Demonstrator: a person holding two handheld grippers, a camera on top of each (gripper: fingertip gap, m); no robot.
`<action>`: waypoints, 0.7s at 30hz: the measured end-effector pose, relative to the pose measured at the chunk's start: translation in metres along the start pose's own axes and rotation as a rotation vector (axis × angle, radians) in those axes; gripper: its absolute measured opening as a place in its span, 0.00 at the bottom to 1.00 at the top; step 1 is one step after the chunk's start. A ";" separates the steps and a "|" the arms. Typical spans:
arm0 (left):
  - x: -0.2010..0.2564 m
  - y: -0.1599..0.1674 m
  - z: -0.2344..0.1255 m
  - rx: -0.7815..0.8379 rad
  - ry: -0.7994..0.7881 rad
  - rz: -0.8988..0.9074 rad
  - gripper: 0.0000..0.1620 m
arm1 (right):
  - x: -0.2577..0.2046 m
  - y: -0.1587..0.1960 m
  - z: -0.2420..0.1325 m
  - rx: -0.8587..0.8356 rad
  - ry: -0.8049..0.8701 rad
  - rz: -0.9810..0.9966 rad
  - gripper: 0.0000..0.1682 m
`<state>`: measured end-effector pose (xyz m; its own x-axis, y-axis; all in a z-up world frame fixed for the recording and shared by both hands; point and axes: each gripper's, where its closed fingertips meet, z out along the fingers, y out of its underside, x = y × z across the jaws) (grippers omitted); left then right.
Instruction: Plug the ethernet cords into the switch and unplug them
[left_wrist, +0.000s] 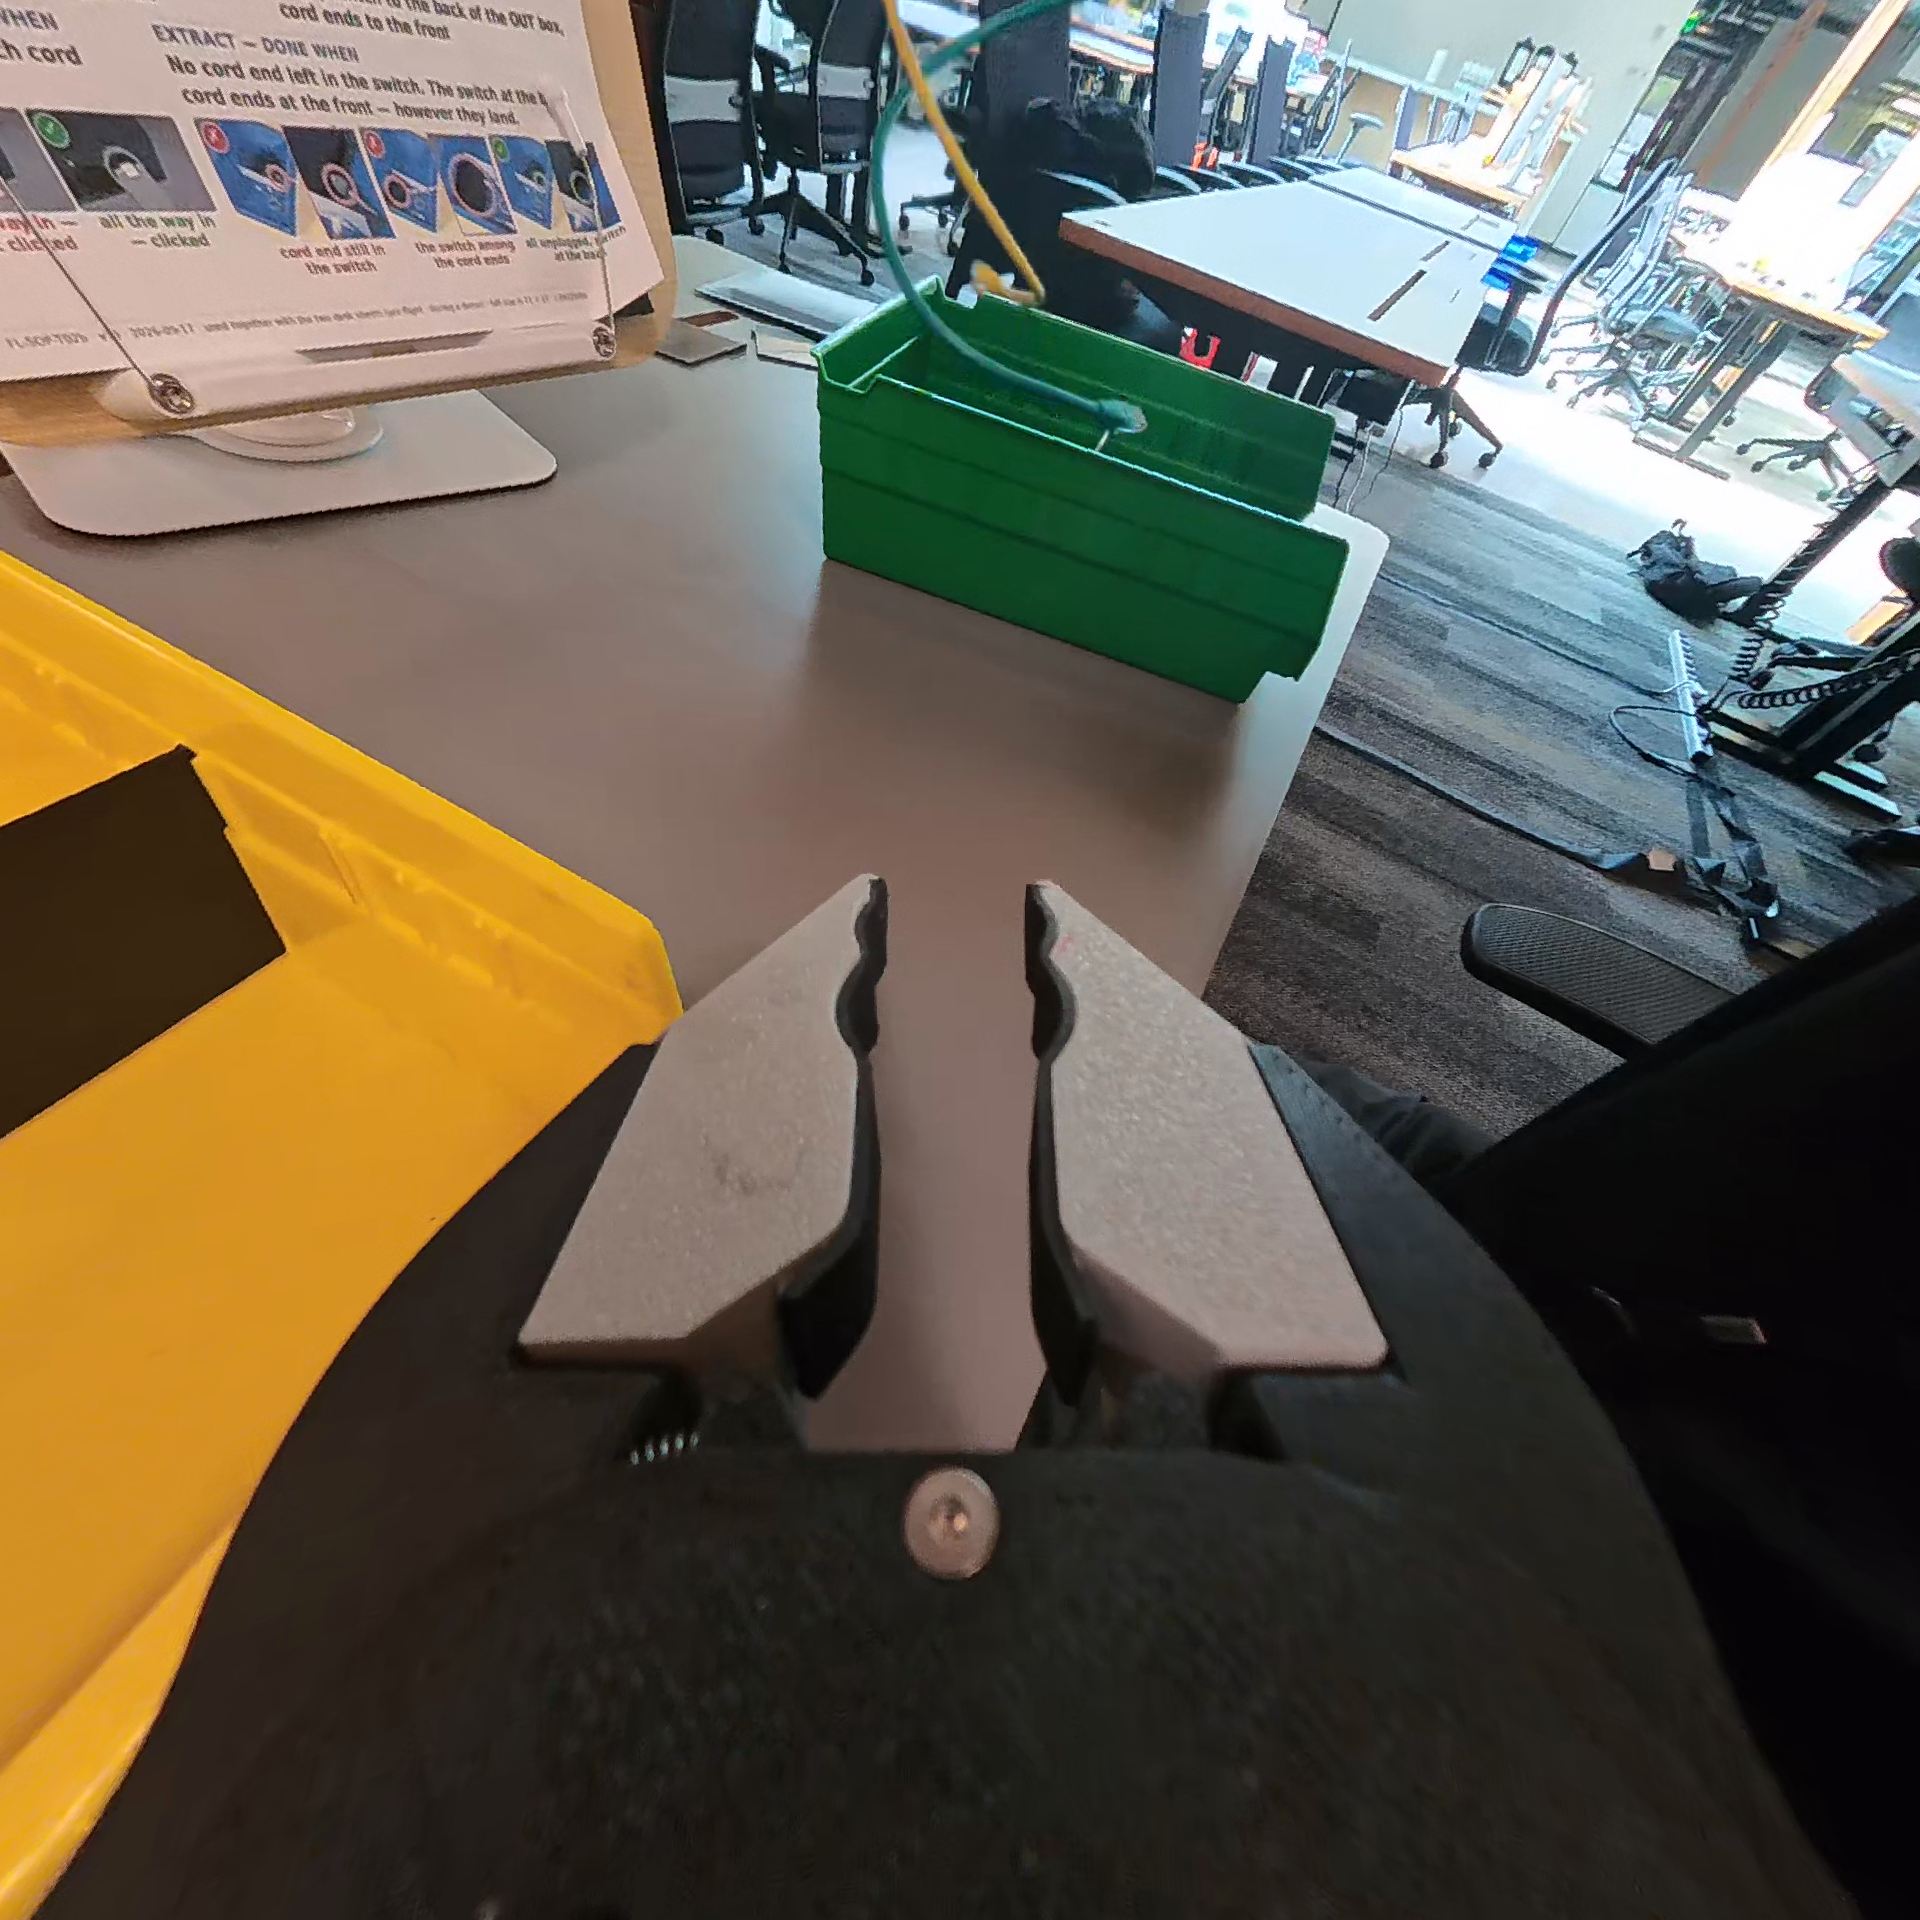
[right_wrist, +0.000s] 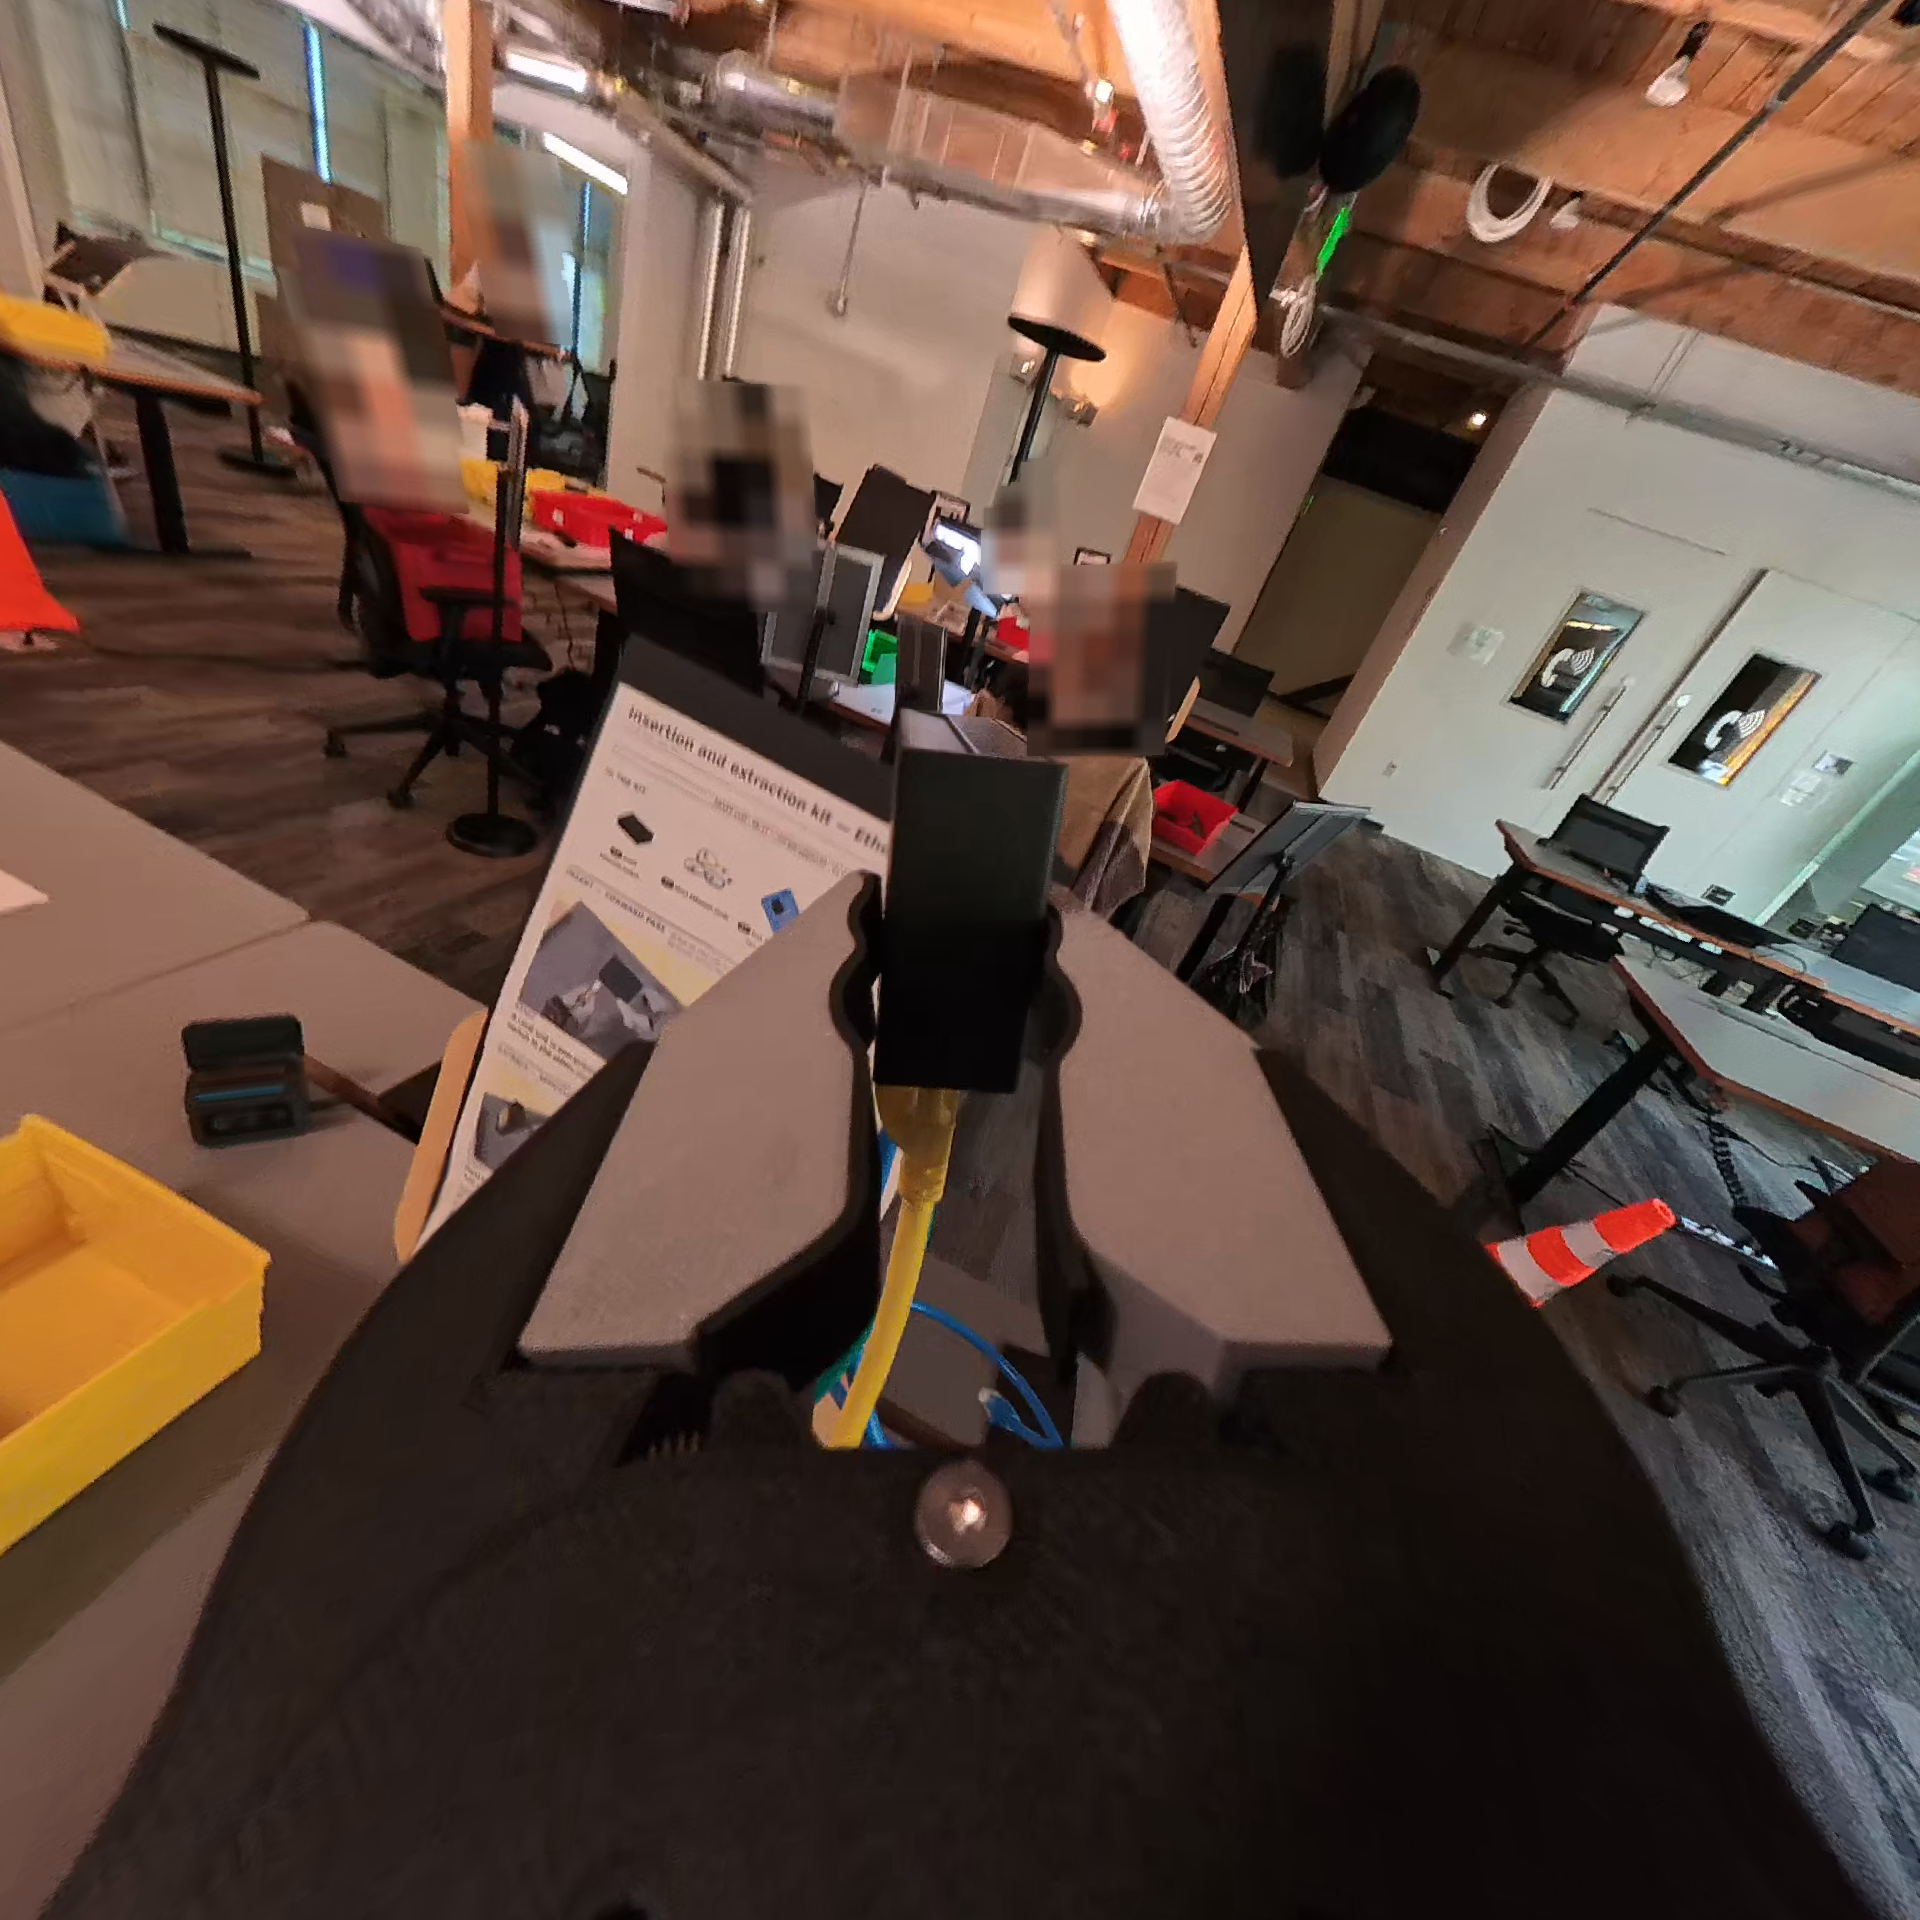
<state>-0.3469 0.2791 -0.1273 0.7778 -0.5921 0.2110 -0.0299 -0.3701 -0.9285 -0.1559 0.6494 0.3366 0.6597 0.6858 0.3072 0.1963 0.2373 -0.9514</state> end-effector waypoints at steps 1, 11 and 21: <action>0.000 0.000 0.000 0.005 0.003 -0.004 0.15 | 0.004 -0.009 -0.005 0.026 0.000 0.014 0.15; -0.003 -0.001 -0.002 0.010 0.001 -0.012 0.15 | 0.001 -0.036 -0.025 0.128 -0.078 0.184 0.15; 0.000 -0.001 -0.002 0.009 0.009 -0.003 0.15 | -0.003 -0.017 -0.023 0.103 -0.112 0.192 0.15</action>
<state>-0.3483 0.2778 -0.1255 0.7722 -0.5972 0.2167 -0.0216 -0.3656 -0.9305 -0.1443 0.6278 0.3514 0.5924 0.7955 0.1274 -0.0036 0.1607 -0.9870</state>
